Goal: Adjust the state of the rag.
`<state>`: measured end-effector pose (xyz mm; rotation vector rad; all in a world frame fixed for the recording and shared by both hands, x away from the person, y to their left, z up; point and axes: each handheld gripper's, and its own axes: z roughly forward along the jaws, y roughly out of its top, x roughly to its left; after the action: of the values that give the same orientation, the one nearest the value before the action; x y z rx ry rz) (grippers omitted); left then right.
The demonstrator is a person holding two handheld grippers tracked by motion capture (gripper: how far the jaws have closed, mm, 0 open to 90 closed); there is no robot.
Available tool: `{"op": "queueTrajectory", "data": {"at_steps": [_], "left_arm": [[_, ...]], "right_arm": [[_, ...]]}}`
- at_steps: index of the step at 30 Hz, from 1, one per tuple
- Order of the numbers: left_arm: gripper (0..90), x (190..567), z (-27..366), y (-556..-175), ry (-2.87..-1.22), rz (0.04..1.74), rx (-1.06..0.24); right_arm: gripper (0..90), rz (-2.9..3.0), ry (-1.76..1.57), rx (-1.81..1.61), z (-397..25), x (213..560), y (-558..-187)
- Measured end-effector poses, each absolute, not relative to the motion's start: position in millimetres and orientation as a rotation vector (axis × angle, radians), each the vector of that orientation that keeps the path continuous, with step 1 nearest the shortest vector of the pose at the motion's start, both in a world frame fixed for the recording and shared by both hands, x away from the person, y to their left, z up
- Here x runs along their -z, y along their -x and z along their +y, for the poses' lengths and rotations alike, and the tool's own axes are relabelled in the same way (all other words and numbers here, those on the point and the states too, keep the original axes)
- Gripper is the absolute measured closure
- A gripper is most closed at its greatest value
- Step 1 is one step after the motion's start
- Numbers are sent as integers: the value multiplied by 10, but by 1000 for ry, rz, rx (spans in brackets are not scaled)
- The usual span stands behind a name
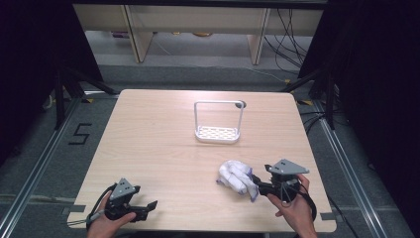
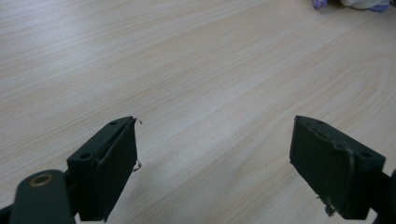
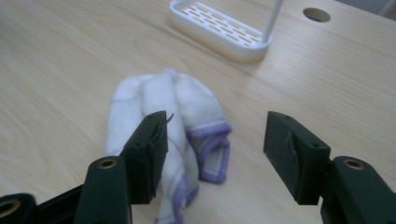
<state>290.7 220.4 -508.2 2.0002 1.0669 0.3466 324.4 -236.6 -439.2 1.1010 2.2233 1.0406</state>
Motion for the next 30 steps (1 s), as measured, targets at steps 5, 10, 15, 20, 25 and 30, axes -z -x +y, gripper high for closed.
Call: {"op": "queueTrajectory", "data": {"at_steps": [5,10,15,20,25,30], "left_arm": [[146,5089,2193,-2903,-1991,1071,-344],[146,5085,2197,-2906,-2006,1060,-346],[146,5087,2201,-2911,-2012,1061,-345],[146,5090,2194,-2906,-2011,1063,-347],[146,5091,2194,-2907,-2019,1061,-347],[147,5090,2191,-2903,-2018,1062,-355]], "right_arm": [[474,2279,-1014,-1031,-2148,4367,-3363],[526,2343,-977,-1010,-1962,4394,-3443],[540,2372,-993,-986,-1881,4473,-3566],[564,2402,-1052,-968,-1847,4521,-3605],[729,2445,-1048,-938,-1804,4573,-3649],[858,2435,-993,-991,-1819,4512,-3626]]}}
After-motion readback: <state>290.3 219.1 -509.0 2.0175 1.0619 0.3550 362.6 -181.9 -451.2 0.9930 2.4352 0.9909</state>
